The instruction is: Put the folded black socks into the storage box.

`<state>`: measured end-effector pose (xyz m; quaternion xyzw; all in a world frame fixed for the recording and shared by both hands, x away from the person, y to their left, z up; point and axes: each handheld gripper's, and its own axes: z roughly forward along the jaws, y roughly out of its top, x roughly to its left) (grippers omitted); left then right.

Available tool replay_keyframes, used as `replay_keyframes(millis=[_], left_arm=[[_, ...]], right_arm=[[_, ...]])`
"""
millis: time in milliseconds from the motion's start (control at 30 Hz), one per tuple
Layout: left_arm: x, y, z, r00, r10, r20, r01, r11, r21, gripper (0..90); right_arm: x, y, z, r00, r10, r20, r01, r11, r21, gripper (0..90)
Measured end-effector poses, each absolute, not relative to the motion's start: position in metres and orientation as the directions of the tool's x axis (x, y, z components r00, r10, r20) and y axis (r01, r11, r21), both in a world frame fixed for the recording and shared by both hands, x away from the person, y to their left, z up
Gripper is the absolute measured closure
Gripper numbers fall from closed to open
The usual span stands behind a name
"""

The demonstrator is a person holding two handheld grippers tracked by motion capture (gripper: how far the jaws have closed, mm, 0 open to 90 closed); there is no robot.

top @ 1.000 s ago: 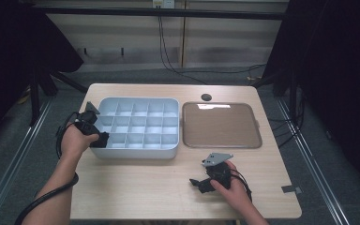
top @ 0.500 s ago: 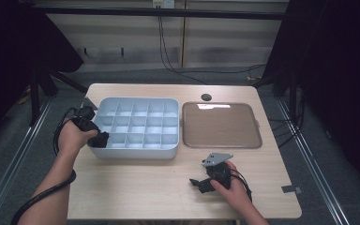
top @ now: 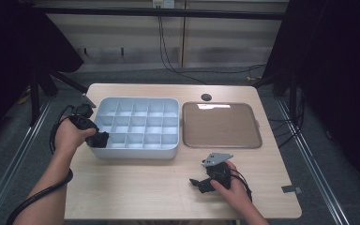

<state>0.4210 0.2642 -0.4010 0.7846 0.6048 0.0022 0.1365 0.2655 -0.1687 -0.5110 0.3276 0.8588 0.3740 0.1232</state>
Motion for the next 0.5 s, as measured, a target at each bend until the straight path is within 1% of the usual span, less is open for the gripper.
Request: replay_keyframes(millis=[333,500], left_arm=[[0.417,0.266,-0.394,0.280,0.947,-0.156,0.944,-0.242,0.224,69.2],[0.416,0.265,-0.387,0.281,0.946,-0.160,0.942,-0.240,0.235,63.5]], right_arm=[[0.266,-0.169,-0.511,-0.756,0.654,0.034,0.469,0.505,0.724,12.8],[0.266,-0.169,-0.511,-0.757,0.653,0.031,0.467,0.506,0.725,12.8]])
